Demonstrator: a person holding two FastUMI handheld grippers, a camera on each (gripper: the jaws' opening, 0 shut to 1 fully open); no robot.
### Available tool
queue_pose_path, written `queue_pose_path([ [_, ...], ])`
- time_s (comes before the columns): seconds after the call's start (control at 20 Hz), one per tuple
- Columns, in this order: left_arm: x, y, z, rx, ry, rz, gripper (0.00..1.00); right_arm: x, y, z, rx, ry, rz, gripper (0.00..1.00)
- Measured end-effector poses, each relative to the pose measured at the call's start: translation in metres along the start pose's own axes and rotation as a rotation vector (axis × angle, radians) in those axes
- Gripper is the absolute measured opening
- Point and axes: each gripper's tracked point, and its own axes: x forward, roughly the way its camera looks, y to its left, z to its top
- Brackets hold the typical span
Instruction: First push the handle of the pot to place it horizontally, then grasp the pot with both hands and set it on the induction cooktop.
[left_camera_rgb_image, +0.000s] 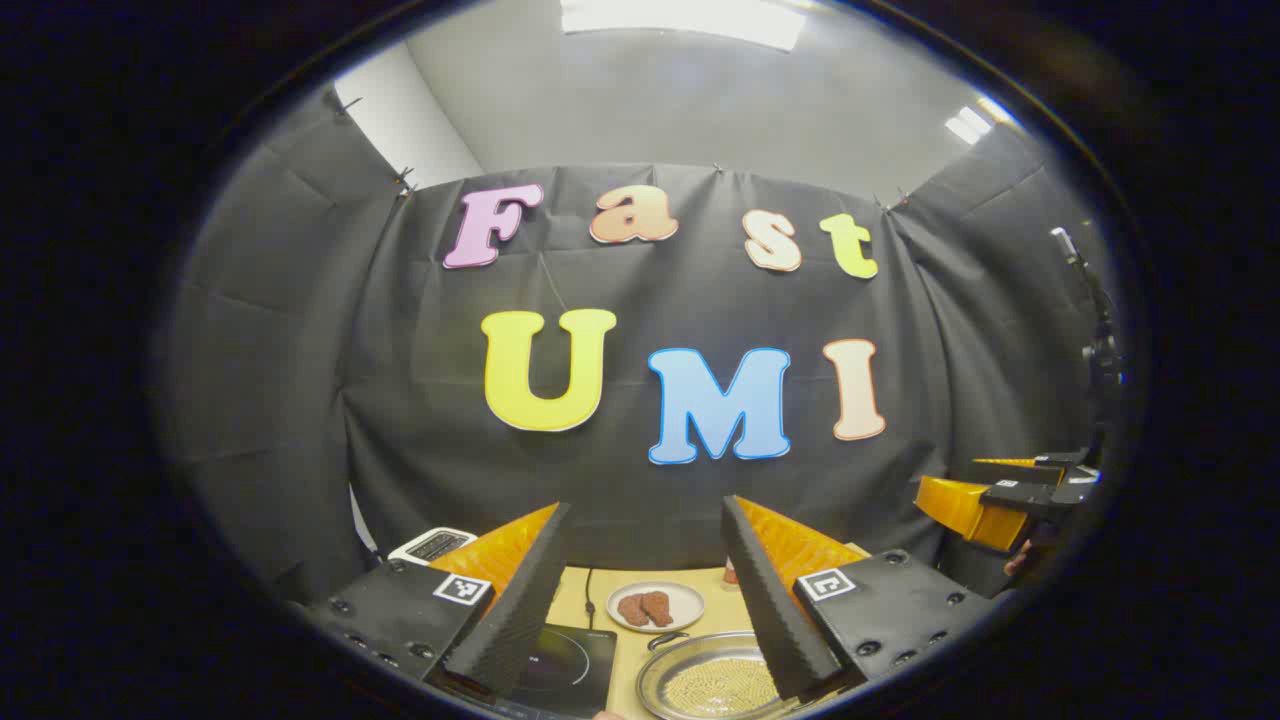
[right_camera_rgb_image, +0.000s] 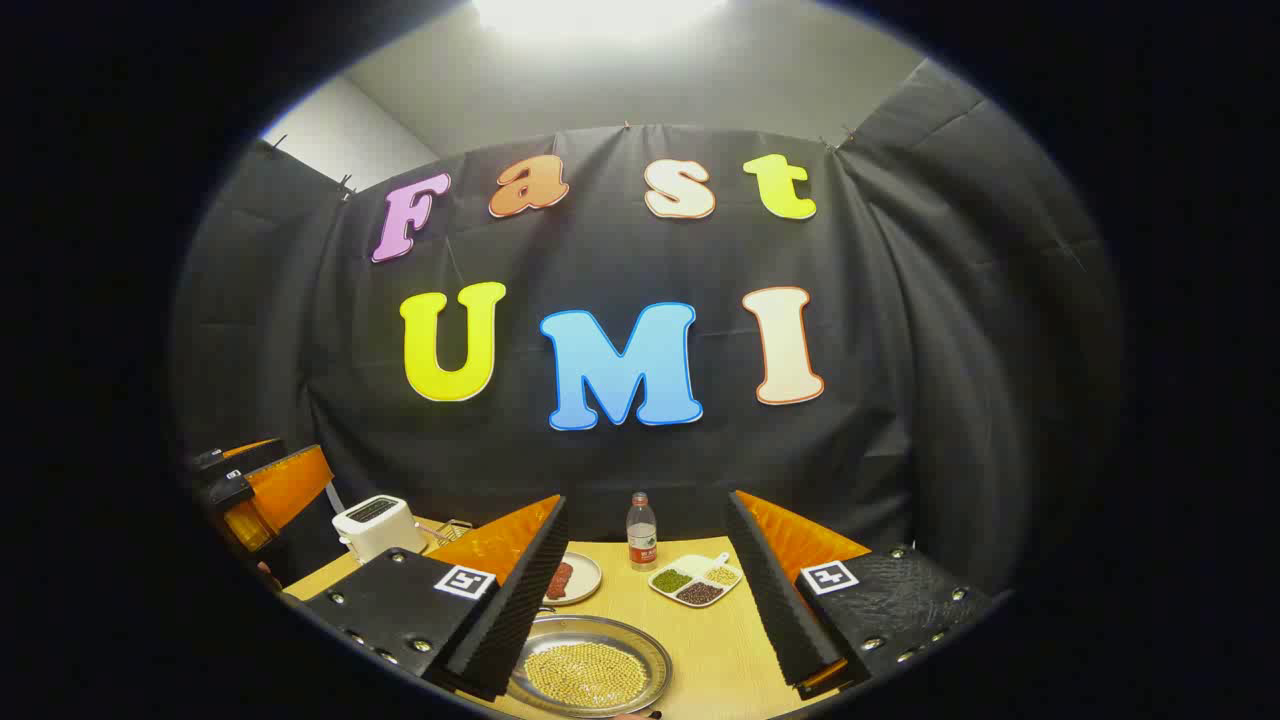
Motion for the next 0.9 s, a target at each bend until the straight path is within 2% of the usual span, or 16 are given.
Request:
queue_pose_path([
  [0.15,-0.001,0.007,-0.002,0.01,0.0,0.027,0.99,0.003,0.003,-0.004,0.009,0.007,0.014,0.95],
  [0.4,0.007,0.022,-0.002,-0.028,0.001,-0.038,0.95,0.006,0.021,-0.011,-0.025,0.041,-0.007,0.95],
  [0.45,0.011,0.027,0.0,-0.031,-0.002,-0.05,0.99,0.004,0.028,-0.009,-0.025,0.042,-0.01,0.96],
  [0.75,0.019,0.047,-0.006,-0.027,0.015,-0.09,0.96,0.006,0.052,-0.009,-0.014,0.028,-0.037,0.96],
  [0.85,0.019,0.046,-0.006,-0.016,0.016,-0.106,0.99,0.008,0.057,-0.011,-0.01,0.032,-0.033,0.96],
  [0.9,0.019,0.045,-0.005,-0.014,0.007,-0.111,0.98,0.009,0.058,-0.013,-0.013,0.033,-0.029,0.91],
])
